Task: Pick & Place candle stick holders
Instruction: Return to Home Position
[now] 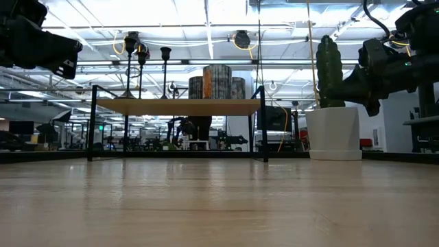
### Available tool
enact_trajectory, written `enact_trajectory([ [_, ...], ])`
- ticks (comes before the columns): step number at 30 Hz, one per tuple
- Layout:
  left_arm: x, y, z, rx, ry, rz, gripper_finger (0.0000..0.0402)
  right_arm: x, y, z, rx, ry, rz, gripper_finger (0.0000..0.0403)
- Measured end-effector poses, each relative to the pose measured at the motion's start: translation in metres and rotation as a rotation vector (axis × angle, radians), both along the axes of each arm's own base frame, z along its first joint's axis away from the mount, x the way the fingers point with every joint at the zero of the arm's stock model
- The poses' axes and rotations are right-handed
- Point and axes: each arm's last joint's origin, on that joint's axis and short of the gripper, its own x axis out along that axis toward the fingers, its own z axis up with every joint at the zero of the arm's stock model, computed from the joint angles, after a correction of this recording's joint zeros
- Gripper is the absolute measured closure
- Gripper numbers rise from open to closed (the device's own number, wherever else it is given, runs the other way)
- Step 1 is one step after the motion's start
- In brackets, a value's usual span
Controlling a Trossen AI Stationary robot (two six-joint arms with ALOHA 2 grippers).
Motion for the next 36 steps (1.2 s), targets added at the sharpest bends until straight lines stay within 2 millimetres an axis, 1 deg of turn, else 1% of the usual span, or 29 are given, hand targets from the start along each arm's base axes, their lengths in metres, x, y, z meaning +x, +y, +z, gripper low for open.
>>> enact_trajectory([
  [15, 0.0, 0.0, 0.0, -0.001, -0.002, 0.0, 0.0373, 0.0, 0.001, 0.0, -0.001, -0.002, 0.008, 0.0403],
  [28, 0.0, 0.0, 0.0, -0.003, -0.001, 0.001, 0.0373, -0.006, 0.005, 0.011, -0.024, -0.112, 0.044, 0.0403],
  [33, 0.0, 0.0, 0.0, -0.004, -0.001, 0.001, 0.0373, -0.009, 0.006, 0.008, -0.138, -0.038, 0.088, 0.0403],
  [36, 0.0, 0.0, 0.0, -0.004, -0.002, 0.001, 0.0373, -0.01, 0.008, 0.001, -0.177, 0.049, 0.153, 0.0403],
])
